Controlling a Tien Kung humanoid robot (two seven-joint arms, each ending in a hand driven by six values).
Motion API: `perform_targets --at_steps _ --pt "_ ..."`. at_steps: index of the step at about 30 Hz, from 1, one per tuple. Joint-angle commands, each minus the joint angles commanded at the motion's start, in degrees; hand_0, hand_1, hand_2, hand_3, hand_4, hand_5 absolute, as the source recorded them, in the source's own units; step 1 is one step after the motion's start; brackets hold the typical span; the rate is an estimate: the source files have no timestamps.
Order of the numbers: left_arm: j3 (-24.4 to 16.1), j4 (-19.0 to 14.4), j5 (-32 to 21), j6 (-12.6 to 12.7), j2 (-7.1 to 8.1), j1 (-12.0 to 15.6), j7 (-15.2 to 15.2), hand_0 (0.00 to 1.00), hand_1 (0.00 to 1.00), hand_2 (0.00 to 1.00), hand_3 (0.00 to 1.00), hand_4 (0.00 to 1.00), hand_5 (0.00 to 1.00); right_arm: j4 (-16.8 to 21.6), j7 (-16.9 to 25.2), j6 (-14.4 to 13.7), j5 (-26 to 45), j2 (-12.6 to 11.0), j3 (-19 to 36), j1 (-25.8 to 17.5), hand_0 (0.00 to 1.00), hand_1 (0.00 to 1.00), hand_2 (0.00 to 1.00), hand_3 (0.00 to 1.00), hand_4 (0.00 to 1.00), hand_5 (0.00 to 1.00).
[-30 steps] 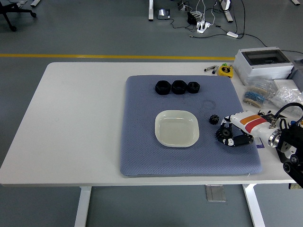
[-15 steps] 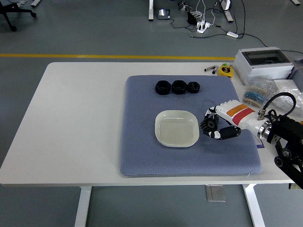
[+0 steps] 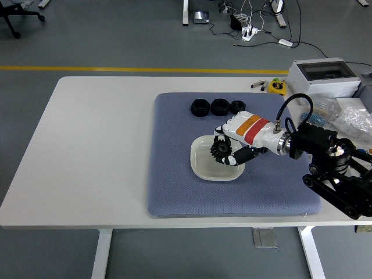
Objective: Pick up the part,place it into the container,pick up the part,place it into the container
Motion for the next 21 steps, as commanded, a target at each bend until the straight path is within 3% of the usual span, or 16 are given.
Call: perform_targets --at_steps 3,4,9,10,15,16,21 --pt "0.06 -0.04 -0.14 0.08 0.07 -0.12 0.0 0.706 0.711 0.748 0.658 0.684 0.675 -3.39 -0.36 0.25 -0.71 1.7 -1.42 1.28 0.002 0.098 0.426 0.525 0.731 0.443" --pt "0.02 -0.04 -0.11 0.11 0.09 -0.12 0.01 0.706 0.711 0.748 0.659 0.685 0.674 -4.61 -0.58 0.77 -1.07 2.38 -2.04 1.78 0.002 0.134 0.461 0.543 0.816 0.435" --pt "-0.23 -0.1 0.42 0.04 0.17 -0.12 0.19 0.706 0.711 0.748 0.659 0.685 0.674 -7.42 -1.13 2.56 -2.83 4.16 -4.11 3.03 0.002 0.134 0.461 0.543 0.816 0.435" --pt "-0.22 -0.11 0.46 0.02 0.19 -0.09 0.21 0.706 0.711 0.748 0.658 0.685 0.674 -7.7 -1.07 2.47 -2.83 4.36 -4.37 3.08 0.044 0.177 0.515 0.707 0.998 0.486" --pt "-0.59 -0.1 0.95 -0.03 0.25 0.05 0.33 0.706 0.711 0.748 0.658 0.685 0.674 -7.81 -0.48 1.98 -2.81 4.64 -4.77 2.92 0.044 0.177 0.515 0.707 0.998 0.486" --pt "-0.68 -0.1 1.02 -0.03 0.27 0.1 0.36 0.706 0.711 0.748 0.658 0.684 0.674 -7.68 -0.29 2.03 -2.71 4.58 -4.6 2.84 0.06 0.196 0.585 0.831 0.998 0.586" --pt "-0.85 -0.09 1.21 -0.05 0.29 0.18 0.4 0.706 0.711 0.748 0.658 0.684 0.674 -6.06 0.34 2.22 -1.4 3.77 -1.95 2.24 0.06 0.196 0.585 0.831 0.998 0.586"
